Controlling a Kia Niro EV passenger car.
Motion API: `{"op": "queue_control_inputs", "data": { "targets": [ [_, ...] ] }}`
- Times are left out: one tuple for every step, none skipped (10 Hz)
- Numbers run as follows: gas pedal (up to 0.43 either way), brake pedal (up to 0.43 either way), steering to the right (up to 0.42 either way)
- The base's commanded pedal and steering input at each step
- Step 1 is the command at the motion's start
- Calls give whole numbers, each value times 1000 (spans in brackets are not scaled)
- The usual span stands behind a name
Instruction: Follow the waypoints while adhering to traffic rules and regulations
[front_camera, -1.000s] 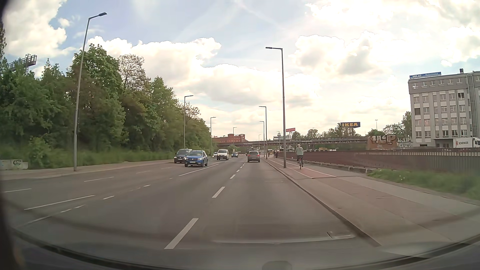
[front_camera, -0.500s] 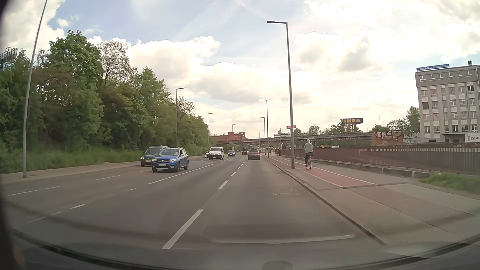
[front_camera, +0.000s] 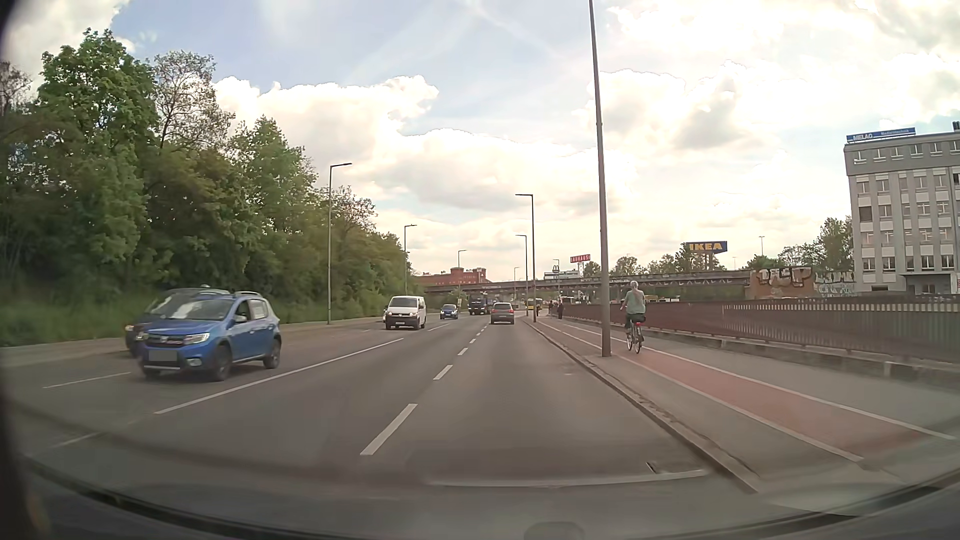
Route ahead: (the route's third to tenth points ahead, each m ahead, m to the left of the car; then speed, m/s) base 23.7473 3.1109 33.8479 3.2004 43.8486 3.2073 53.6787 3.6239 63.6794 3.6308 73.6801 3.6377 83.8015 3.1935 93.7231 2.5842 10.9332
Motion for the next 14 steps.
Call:
{"op": "queue_control_inputs", "data": {
  "targets": [
    [177, 18, 4],
    [177, 18, 3],
    [177, 18, 3],
    [177, 18, 1],
    [177, 18, 0],
    [177, 18, 0],
    [177, 18, 0],
    [177, 18, 0],
    [177, 18, 0],
    [177, 18, 0],
    [177, 18, 0],
    [177, 18, 0],
    [177, 18, 0],
    [177, 18, 0]
  ]
}}
